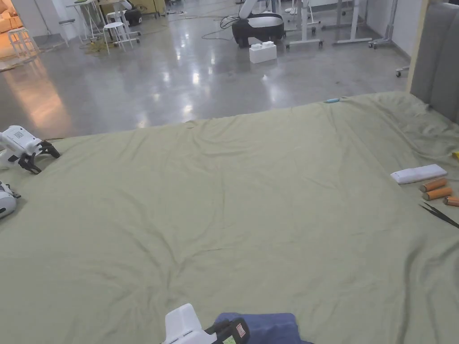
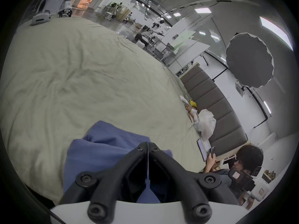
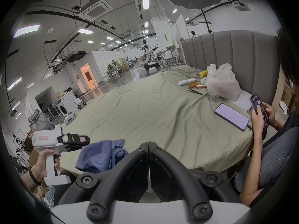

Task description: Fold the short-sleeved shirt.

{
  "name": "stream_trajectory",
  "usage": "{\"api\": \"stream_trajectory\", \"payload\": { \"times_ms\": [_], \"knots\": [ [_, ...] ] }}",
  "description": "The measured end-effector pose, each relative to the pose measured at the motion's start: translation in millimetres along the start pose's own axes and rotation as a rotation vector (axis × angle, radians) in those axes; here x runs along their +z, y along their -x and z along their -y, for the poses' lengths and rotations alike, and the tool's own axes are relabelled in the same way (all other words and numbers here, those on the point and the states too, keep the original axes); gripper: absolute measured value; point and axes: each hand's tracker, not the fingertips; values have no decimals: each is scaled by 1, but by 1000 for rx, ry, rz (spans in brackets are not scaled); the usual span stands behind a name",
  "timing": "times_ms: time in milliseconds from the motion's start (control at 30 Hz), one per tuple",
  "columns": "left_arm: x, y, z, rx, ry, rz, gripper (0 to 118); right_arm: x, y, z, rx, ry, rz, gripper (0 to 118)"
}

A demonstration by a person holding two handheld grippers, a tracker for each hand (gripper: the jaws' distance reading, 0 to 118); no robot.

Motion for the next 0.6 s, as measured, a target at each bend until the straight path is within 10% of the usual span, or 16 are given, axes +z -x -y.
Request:
{"api": "stream_trajectory", "payload": {
  "times_ms": [133, 467, 533, 600],
  "knots": [
    [-43, -5, 38, 59, 176, 152, 0, 1, 5, 4, -1, 19, 0, 0],
    [-53, -30, 33, -93, 211, 23, 1, -48, 49, 20, 88, 169, -133, 0],
    [-15, -37, 12, -119, 87, 103, 21, -71, 63, 20, 99, 203, -195, 0],
    [28, -30, -5, -154, -1, 84, 66, -104, 83, 18, 121, 260, -287, 0]
  ]
}}
